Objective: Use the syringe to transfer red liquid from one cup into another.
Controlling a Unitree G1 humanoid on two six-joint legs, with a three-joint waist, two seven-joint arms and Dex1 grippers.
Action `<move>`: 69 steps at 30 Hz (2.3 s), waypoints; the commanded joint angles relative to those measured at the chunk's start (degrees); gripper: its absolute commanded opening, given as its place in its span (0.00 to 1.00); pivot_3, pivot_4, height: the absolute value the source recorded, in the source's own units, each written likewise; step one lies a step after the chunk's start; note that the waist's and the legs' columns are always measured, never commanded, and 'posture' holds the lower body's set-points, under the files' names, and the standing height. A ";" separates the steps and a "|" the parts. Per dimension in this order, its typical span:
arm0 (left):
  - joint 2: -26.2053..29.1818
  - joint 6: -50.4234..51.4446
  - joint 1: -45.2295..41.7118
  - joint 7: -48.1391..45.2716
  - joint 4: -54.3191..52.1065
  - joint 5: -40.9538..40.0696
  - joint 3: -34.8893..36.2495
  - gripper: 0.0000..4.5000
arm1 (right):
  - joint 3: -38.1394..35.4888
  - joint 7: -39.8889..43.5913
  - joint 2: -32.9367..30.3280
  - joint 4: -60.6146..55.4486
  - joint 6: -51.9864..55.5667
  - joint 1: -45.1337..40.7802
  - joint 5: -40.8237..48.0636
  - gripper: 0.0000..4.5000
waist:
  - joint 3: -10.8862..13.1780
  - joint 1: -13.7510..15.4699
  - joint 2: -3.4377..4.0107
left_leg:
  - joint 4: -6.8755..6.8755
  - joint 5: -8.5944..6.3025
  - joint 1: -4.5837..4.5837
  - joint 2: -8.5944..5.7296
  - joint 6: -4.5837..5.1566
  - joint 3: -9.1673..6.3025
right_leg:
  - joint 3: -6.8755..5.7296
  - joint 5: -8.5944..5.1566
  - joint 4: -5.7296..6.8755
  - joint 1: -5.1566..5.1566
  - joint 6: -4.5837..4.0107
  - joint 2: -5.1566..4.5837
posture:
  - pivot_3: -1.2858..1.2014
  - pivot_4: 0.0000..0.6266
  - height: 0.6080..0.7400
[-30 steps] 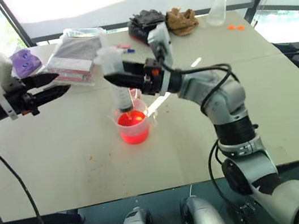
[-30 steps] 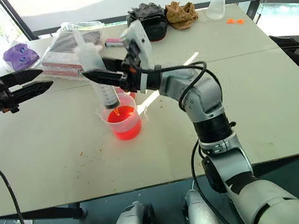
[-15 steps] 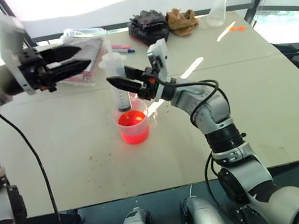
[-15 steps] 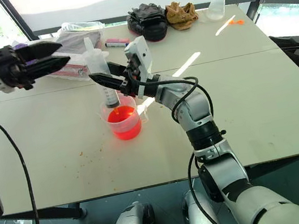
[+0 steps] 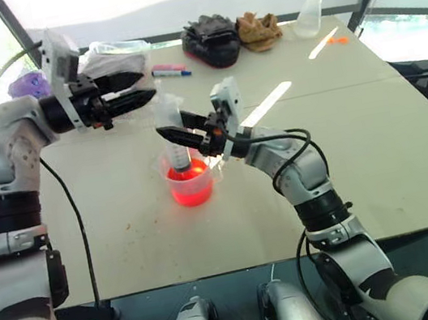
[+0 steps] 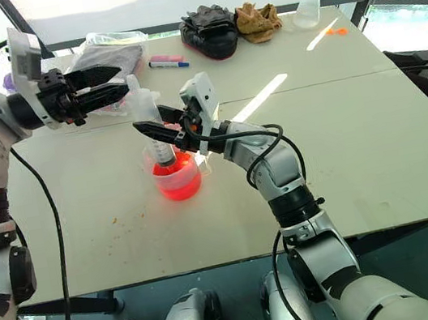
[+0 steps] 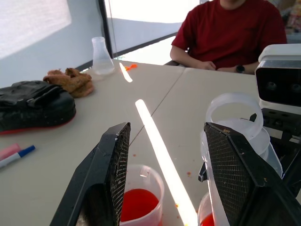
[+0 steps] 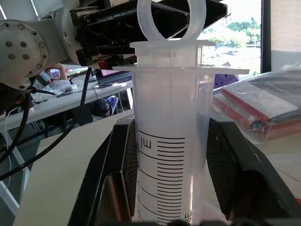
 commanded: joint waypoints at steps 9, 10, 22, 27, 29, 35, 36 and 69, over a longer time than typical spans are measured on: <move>-0.77 -0.33 -0.27 -0.92 -3.24 0.42 -0.14 0.57 | 1.55 0.76 0.56 -1.76 -2.86 -0.38 -0.90 0.34 | 0.00 0.07 0.00 | 0.01 0.00 0.00 0.00 0.00 -0.05 | 0.01 0.00 0.00 0.01 0.00 -0.01 | 0.52 0.24 1.00; -1.10 -0.55 -0.24 -1.08 -3.29 0.72 -0.56 0.57 | 1.99 0.99 0.53 -1.55 -3.43 -0.35 -1.44 0.34 | 0.00 0.08 0.00 | 0.01 0.00 0.00 -0.01 0.00 -0.05 | 0.00 0.00 0.00 0.01 0.00 -0.01 | 0.52 0.24 1.00; -1.87 -1.22 2.79 -3.42 -6.26 2.36 -2.73 0.57 | 4.91 1.58 0.18 -3.15 -5.56 2.96 -4.52 0.34 | 0.00 0.04 0.00 | 0.01 0.00 0.02 -0.01 0.00 -0.07 | 0.01 0.00 0.02 0.02 0.01 0.00 | 0.52 0.24 1.00; -4.87 -0.24 0.60 0.57 -5.04 0.45 0.43 0.57 | 5.46 1.45 0.33 -3.56 -5.39 3.69 -4.77 0.34 | -0.02 0.12 -0.03 | 0.02 0.00 0.15 -0.01 0.01 -0.07 | 0.02 0.00 0.03 0.14 0.01 -0.01 | 0.52 0.24 1.00; -5.93 0.50 -0.83 1.83 -4.13 -0.34 1.74 0.57 | 5.85 1.58 0.47 -3.73 -5.29 4.00 -4.82 0.34 | -0.02 0.20 -0.03 | 0.04 0.00 0.15 -0.01 0.01 -0.08 | 0.02 0.00 0.03 0.17 0.01 0.00 | 0.52 0.24 1.00; -7.75 3.19 -3.25 3.60 -4.22 -2.24 3.88 0.57 | 6.66 2.05 0.56 -3.99 -5.21 4.87 -5.21 0.34 | -0.02 0.10 -0.02 | 0.04 0.00 0.15 -0.02 0.01 -0.08 | 0.03 0.00 0.04 0.15 0.01 0.00 | 0.52 0.24 1.00; -7.91 3.75 -3.49 3.81 -4.50 -2.64 4.17 0.57 | 6.69 2.09 0.49 -4.09 -5.17 5.03 -5.21 0.34 | -0.02 0.01 -0.03 | 0.04 0.00 0.16 -0.01 0.01 -0.08 | 0.03 0.00 0.04 0.15 0.01 0.00 | 0.52 0.24 1.00; 2.14 9.39 -1.89 1.49 -6.51 -5.10 7.66 0.57 | 1.57 0.69 -1.63 -6.01 -2.60 4.77 -1.80 0.34 | -0.02 -0.02 -0.03 | 0.04 0.01 0.19 0.01 0.01 -0.07 | 0.06 0.00 0.08 0.15 0.01 -0.01 | 0.52 0.24 1.00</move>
